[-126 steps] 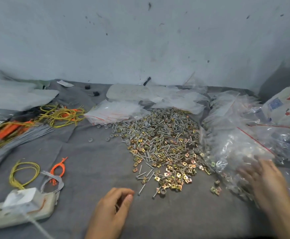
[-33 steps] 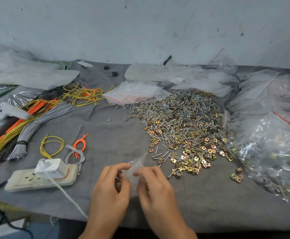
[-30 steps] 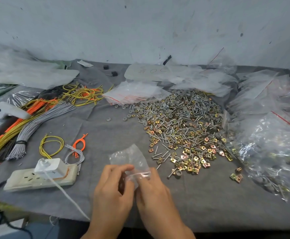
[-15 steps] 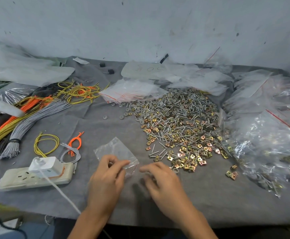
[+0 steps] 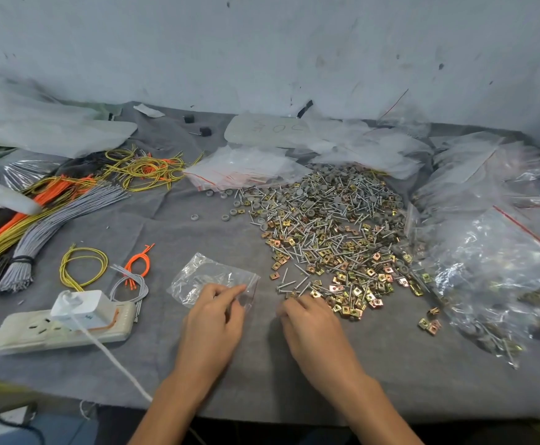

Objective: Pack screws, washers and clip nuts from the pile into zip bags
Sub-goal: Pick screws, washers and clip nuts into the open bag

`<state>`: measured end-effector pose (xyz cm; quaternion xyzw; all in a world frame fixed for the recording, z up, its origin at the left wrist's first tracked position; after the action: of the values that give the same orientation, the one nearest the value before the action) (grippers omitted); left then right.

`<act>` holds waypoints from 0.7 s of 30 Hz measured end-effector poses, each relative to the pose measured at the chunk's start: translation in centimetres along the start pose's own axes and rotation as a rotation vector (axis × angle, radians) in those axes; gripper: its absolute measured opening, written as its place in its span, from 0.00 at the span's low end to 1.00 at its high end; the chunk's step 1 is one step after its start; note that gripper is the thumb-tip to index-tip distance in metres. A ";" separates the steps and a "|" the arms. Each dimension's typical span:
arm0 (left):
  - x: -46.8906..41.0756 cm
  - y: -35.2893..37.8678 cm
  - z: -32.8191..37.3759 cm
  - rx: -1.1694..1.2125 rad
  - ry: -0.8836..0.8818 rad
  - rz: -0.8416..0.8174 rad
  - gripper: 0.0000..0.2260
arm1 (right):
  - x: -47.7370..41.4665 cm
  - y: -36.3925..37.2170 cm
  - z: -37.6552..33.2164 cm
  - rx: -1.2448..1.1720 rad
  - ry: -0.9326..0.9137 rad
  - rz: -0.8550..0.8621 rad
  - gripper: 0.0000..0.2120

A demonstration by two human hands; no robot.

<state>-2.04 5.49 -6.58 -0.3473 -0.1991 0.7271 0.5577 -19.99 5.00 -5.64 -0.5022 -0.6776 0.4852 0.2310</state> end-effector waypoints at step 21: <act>0.7 0.0 -0.6 0.159 0.090 0.105 0.11 | -2.4 2.5 -3.5 -0.260 -0.057 0.162 0.02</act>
<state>-1.71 6.14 -7.18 -0.3443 -0.0967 0.7525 0.5530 -15.08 4.38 -6.00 -0.5670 -0.6980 0.4245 0.1049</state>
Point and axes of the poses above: each hand's wrist, its own x-axis away from the middle knuckle, its own y-axis out of the palm, z = x × y, the point moved 2 cm from there along -x, towards the middle knuckle, and after that the axes turned 4 degrees about -z, right-handed, at the moved point
